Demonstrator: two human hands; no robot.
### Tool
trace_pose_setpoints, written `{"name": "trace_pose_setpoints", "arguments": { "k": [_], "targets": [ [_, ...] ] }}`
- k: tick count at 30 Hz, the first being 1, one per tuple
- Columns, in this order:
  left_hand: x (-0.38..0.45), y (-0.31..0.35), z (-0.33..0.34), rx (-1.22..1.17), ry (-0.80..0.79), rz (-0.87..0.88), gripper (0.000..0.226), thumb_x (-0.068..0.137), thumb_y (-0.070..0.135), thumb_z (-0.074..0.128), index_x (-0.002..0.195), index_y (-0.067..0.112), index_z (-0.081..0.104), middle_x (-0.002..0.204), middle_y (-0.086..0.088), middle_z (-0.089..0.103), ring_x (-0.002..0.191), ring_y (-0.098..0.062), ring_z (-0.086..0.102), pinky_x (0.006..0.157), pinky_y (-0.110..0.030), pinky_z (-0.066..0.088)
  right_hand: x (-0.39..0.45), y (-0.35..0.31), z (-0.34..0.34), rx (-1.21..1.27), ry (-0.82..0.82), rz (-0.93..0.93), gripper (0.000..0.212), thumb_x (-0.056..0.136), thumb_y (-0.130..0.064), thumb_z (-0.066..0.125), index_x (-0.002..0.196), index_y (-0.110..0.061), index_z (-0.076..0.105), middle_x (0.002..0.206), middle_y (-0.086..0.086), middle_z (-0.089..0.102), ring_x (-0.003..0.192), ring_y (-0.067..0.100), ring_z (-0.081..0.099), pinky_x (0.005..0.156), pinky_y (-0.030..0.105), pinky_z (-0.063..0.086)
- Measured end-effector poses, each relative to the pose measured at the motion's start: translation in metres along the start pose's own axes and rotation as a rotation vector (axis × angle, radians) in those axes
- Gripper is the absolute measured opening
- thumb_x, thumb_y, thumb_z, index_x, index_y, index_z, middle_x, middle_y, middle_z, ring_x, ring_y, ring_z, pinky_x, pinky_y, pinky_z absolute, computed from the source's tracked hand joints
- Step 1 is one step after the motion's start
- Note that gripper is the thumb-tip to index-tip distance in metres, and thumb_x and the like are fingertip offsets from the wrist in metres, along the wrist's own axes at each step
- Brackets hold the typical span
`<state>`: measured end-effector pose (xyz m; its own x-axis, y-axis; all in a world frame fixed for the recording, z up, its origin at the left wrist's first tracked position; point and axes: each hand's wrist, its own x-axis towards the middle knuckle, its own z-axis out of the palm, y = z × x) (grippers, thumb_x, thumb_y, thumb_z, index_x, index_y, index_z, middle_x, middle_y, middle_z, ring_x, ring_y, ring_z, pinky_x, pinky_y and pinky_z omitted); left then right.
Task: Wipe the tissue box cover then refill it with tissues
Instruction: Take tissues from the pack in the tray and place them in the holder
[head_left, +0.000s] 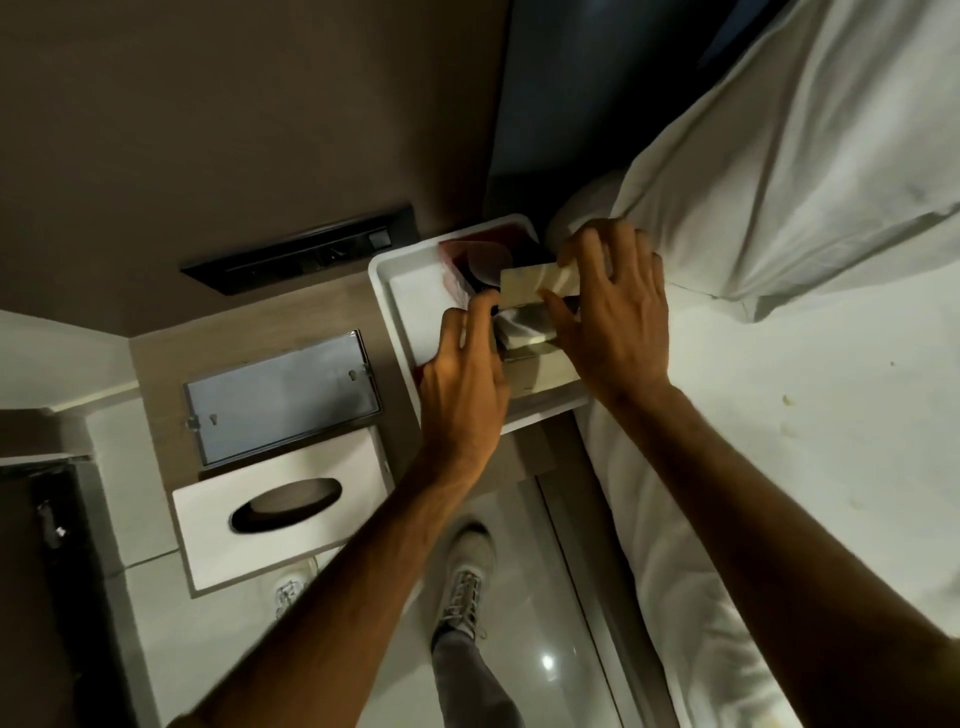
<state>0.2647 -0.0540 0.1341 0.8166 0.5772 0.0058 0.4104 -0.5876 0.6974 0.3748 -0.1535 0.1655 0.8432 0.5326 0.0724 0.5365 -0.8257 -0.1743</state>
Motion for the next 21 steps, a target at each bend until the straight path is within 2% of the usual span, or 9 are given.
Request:
{"name": "trace_pose_setpoints", "arguments": {
  "k": [2, 5, 8, 12, 14, 16, 17, 19, 21],
  "targets": [
    [0.000, 0.000, -0.001, 0.011, -0.031, 0.008, 0.047, 0.098, 0.016, 0.047, 0.144, 0.015, 0.055, 0.128, -0.013, 0.063, 0.107, -0.032, 0.071, 0.083, -0.047, 0.064, -0.005, 0.000, 0.005, -0.079, 0.000, 0.013, 0.041, 0.092, -0.039, 0.066, 0.125, -0.016, 0.060, 0.137, 0.015, 0.053, 0.120, 0.034, 0.052, 0.098, 0.041, 0.048],
    [0.000, -0.001, 0.000, 0.039, -0.067, -0.004, 0.050, 0.096, 0.010, 0.053, 0.145, 0.016, 0.056, 0.135, -0.014, 0.058, 0.108, -0.033, 0.070, 0.088, -0.047, 0.063, -0.014, 0.001, 0.015, -0.117, 0.056, 0.031, 0.036, 0.088, -0.037, 0.070, 0.118, -0.016, 0.064, 0.124, 0.013, 0.057, 0.109, 0.031, 0.054, 0.087, 0.038, 0.049],
    [0.001, -0.002, 0.000, 0.025, -0.036, 0.004, 0.049, 0.092, 0.012, 0.050, 0.140, 0.015, 0.061, 0.130, -0.014, 0.059, 0.094, -0.029, 0.072, 0.085, -0.044, 0.065, -0.024, 0.005, 0.023, -0.127, 0.025, 0.085, 0.042, 0.088, -0.042, 0.067, 0.120, -0.016, 0.059, 0.121, 0.012, 0.055, 0.105, 0.029, 0.052, 0.085, 0.037, 0.049],
    [0.007, -0.003, 0.000, -0.021, -0.011, 0.003, 0.050, 0.090, -0.002, 0.061, 0.137, 0.016, 0.064, 0.124, -0.013, 0.059, 0.077, -0.022, 0.068, 0.077, -0.037, 0.066, -0.037, 0.016, 0.028, -0.115, -0.078, 0.140, 0.045, 0.091, -0.037, 0.063, 0.128, -0.014, 0.054, 0.125, 0.011, 0.053, 0.106, 0.028, 0.051, 0.086, 0.037, 0.050],
    [0.010, -0.001, -0.001, -0.031, 0.005, -0.012, 0.050, 0.091, -0.004, 0.060, 0.136, 0.016, 0.065, 0.124, -0.012, 0.058, 0.079, -0.022, 0.068, 0.086, -0.037, 0.065, -0.039, 0.016, 0.026, -0.078, -0.055, 0.163, 0.037, 0.091, -0.028, 0.062, 0.125, -0.014, 0.055, 0.119, 0.010, 0.054, 0.100, 0.026, 0.051, 0.079, 0.036, 0.052],
    [0.012, 0.001, -0.002, -0.019, 0.028, -0.029, 0.049, 0.092, -0.004, 0.061, 0.136, 0.017, 0.065, 0.124, -0.013, 0.058, 0.086, -0.022, 0.069, 0.101, -0.027, 0.053, -0.040, 0.015, 0.021, -0.034, -0.015, 0.173, 0.033, 0.091, -0.022, 0.061, 0.123, -0.014, 0.056, 0.114, 0.010, 0.054, 0.094, 0.026, 0.051, 0.070, 0.036, 0.053],
    [0.014, 0.002, -0.003, -0.014, 0.035, -0.037, 0.049, 0.092, -0.004, 0.061, 0.136, 0.017, 0.065, 0.124, -0.013, 0.058, 0.089, -0.020, 0.069, 0.102, -0.021, 0.045, -0.041, 0.016, 0.019, -0.013, -0.003, 0.176, 0.033, 0.091, -0.022, 0.061, 0.123, -0.013, 0.056, 0.113, 0.010, 0.055, 0.093, 0.026, 0.052, 0.067, 0.036, 0.053],
    [0.016, 0.004, -0.005, -0.003, 0.031, -0.051, 0.048, 0.094, -0.002, 0.059, 0.137, 0.018, 0.064, 0.125, -0.011, 0.058, 0.089, -0.012, 0.064, 0.099, -0.008, 0.038, -0.040, 0.020, 0.014, 0.024, 0.004, 0.195, 0.034, 0.093, -0.021, 0.063, 0.125, -0.013, 0.054, 0.115, 0.011, 0.055, 0.094, 0.027, 0.055, 0.064, 0.036, 0.055],
    [0.017, 0.004, -0.006, -0.011, 0.032, -0.063, 0.048, 0.095, -0.002, 0.056, 0.138, 0.018, 0.063, 0.125, -0.010, 0.057, 0.087, -0.008, 0.057, 0.094, -0.003, 0.039, -0.039, 0.023, 0.011, 0.058, 0.006, 0.239, 0.034, 0.096, -0.019, 0.062, 0.128, -0.013, 0.053, 0.118, 0.011, 0.056, 0.092, 0.026, 0.057, 0.063, 0.036, 0.056]
  ]
}}
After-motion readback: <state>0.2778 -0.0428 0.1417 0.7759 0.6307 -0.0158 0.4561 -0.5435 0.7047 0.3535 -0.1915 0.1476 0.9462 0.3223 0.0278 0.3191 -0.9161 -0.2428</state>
